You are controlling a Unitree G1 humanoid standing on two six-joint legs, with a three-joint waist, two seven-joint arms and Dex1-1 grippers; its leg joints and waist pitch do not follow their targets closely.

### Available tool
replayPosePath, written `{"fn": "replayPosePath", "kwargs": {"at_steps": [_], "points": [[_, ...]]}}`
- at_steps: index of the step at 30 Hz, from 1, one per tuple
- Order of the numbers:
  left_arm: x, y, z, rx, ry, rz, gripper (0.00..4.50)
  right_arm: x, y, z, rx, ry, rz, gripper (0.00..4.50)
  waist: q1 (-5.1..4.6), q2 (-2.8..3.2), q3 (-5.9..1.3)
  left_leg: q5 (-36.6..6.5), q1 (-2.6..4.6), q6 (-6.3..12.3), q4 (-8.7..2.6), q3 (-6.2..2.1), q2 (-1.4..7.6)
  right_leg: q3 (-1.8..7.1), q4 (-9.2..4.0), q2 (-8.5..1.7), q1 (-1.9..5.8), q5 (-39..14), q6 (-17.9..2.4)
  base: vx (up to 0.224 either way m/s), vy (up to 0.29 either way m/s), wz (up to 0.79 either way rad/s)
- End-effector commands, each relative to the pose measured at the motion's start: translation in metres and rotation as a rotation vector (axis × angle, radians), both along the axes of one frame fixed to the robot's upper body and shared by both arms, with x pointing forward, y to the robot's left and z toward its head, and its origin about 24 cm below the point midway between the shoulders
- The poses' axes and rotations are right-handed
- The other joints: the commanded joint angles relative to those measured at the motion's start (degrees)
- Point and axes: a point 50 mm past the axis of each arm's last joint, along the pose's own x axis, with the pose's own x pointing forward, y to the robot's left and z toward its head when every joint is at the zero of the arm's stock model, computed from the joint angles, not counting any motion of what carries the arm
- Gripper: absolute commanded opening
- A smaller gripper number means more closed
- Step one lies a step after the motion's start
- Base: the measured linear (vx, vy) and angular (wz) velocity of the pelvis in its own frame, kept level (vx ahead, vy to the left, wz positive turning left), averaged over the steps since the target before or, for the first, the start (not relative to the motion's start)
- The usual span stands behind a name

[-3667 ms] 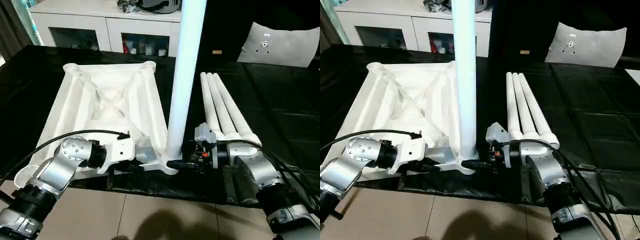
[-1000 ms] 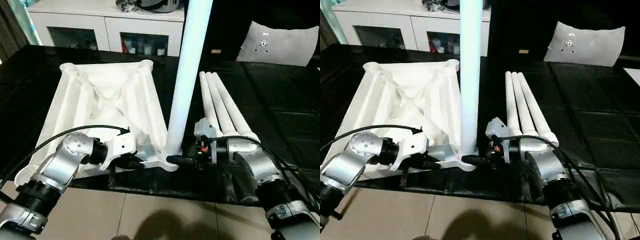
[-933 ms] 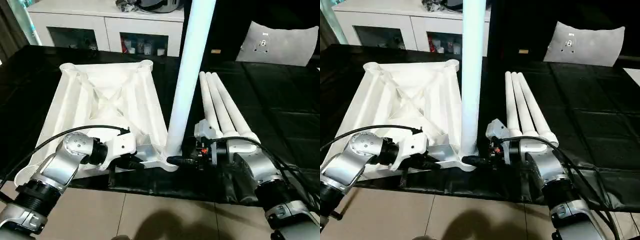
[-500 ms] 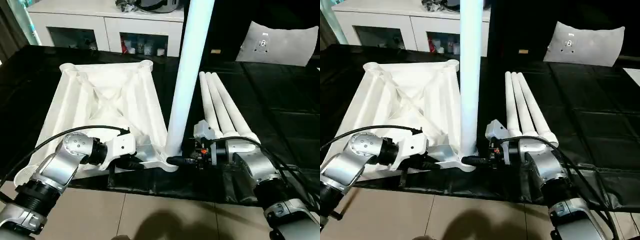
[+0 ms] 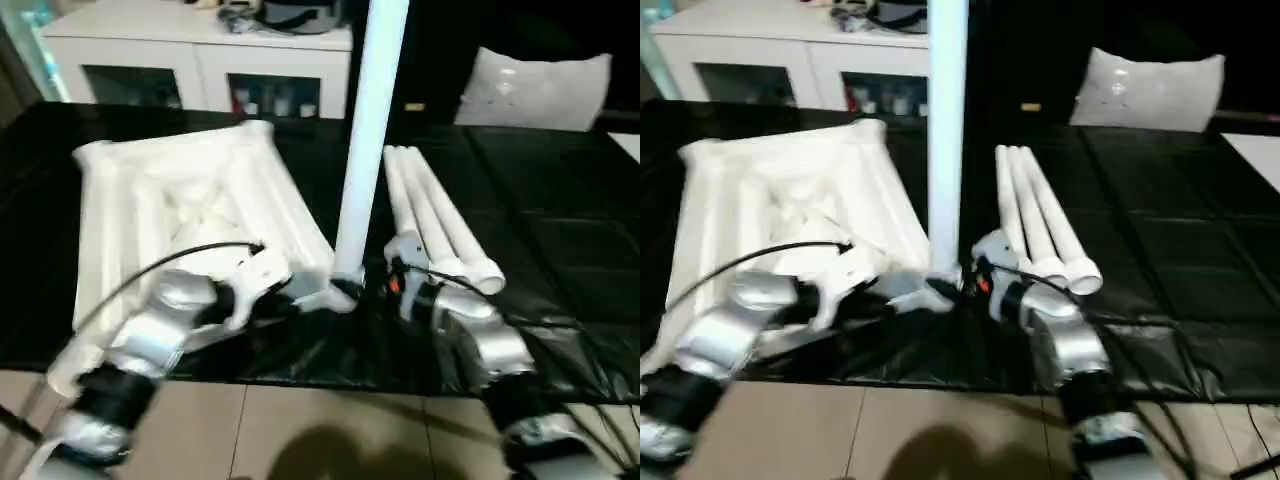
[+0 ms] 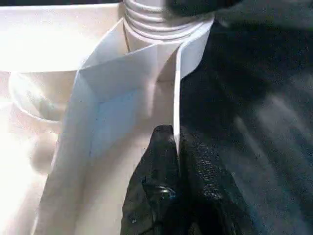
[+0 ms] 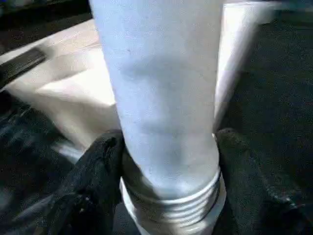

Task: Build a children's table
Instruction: Rotate leg to tighten

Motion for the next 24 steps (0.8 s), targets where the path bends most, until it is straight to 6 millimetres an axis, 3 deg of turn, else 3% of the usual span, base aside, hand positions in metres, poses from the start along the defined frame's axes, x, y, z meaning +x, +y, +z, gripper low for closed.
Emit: {"fn": "replayPosePath", "kwargs": {"at_steps": [1, 4, 5, 6, 10, 12, 14, 15, 18, 24], "points": [[0.017, -0.024, 0.019, -0.061, -0.123, 0.104, 0.00, 0.001, 0.045, 0.006, 0.076, 0.027, 0.016, 2.60, -0.32, 0.18, -3.22, -17.6, 0.71, -0.68, -4.25, -1.13, 1.78, 2.39, -5.91, -4.84, 1.77, -29.2, -6.3, 0.000, 0.000, 0.00], [0.025, -0.030, 0.024, -0.074, -0.174, 0.192, 0.00, 0.009, 0.050, 0.006, 0.074, 0.065, -0.119, 2.60, -0.40, 0.18, -3.60, -15.2, 0.28, -0.34, -4.30, -1.09, 1.90, 2.59, -5.22, -4.67, 1.99, -23.0, -7.5, 0.000, 0.000, 0.00], [0.028, -0.032, 0.027, -0.073, -0.209, 0.237, 0.00, 0.011, 0.051, 0.005, 0.050, 0.067, -0.173, 2.60, -0.37, 0.20, -3.80, -13.5, 0.04, 0.15, -4.21, -0.96, 1.99, 2.67, -4.59, -4.57, 2.12, -18.0, -8.8, 0.000, 0.000, 0.00], [0.028, -0.033, 0.027, -0.069, -0.213, 0.240, 0.00, 0.012, 0.051, 0.005, 0.046, 0.063, -0.185, 2.60, -0.37, 0.20, -3.80, -13.5, 0.04, 0.15, -4.21, -0.96, 1.99, 2.67, -4.59, -4.57, 2.12, -18.0, -8.8, 0.000, 0.000, 0.00], [0.026, -0.034, 0.025, -0.030, -0.203, 0.226, 0.00, 0.010, 0.051, 0.005, 0.031, 0.025, -0.183, 3.15, 0.26, 0.52, -4.66, -5.2, -0.46, 2.40, -3.40, -0.61, 1.85, 2.82, -2.85, -4.43, 2.69, -3.5, -11.8, 0.042, -0.004, 0.02], [0.026, -0.034, 0.023, -0.029, -0.189, 0.214, 0.00, 0.009, 0.050, 0.005, 0.022, 0.013, -0.179, 3.34, 0.24, 0.45, -4.63, -3.0, -0.82, 4.00, -3.24, -0.57, 1.79, 2.70, -2.28, -4.31, 2.91, 2.4, -13.3, 0.000, 0.000, 0.00], [0.025, -0.034, 0.022, -0.028, -0.183, 0.203, 0.00, 0.009, 0.049, 0.004, 0.011, 0.003, -0.179, 3.53, 0.28, 0.49, -4.57, -3.8, -0.66, 4.30, -3.26, -0.54, 1.89, 2.67, -2.42, -4.48, 2.87, 1.6, -13.7, 0.000, 0.000, 0.00], [0.025, -0.034, 0.020, -0.026, -0.181, 0.193, 0.00, 0.010, 0.046, 0.004, -0.006, -0.015, -0.188, 3.53, 0.25, 0.79, -4.37, -5.4, -0.60, 4.01, -3.39, -0.55, 1.90, 2.66, -2.72, -4.51, 2.86, -0.7, -13.7, 0.000, 0.000, 0.00], [0.024, -0.033, 0.018, -0.023, -0.177, 0.178, 0.00, 0.012, 0.033, 0.008, -0.044, -0.081, -0.232, 3.88, 0.28, 0.75, -4.07, -8.9, -0.29, 2.24, -3.67, -0.51, 2.05, 2.72, -3.42, -4.47, 2.64, -6.3, -12.5, 0.000, 0.000, 0.00], [0.032, -0.029, 0.015, -0.009, -0.181, 0.182, 0.00, 0.007, 0.000, 0.032, 0.056, -0.187, -0.300, 4.37, 0.46, 0.70, -3.92, -10.0, -0.27, 2.04, -3.87, -0.64, 1.97, 2.81, -3.88, -4.45, 2.72, -9.4, -10.0, 0.000, 0.000, 0.00]]}}
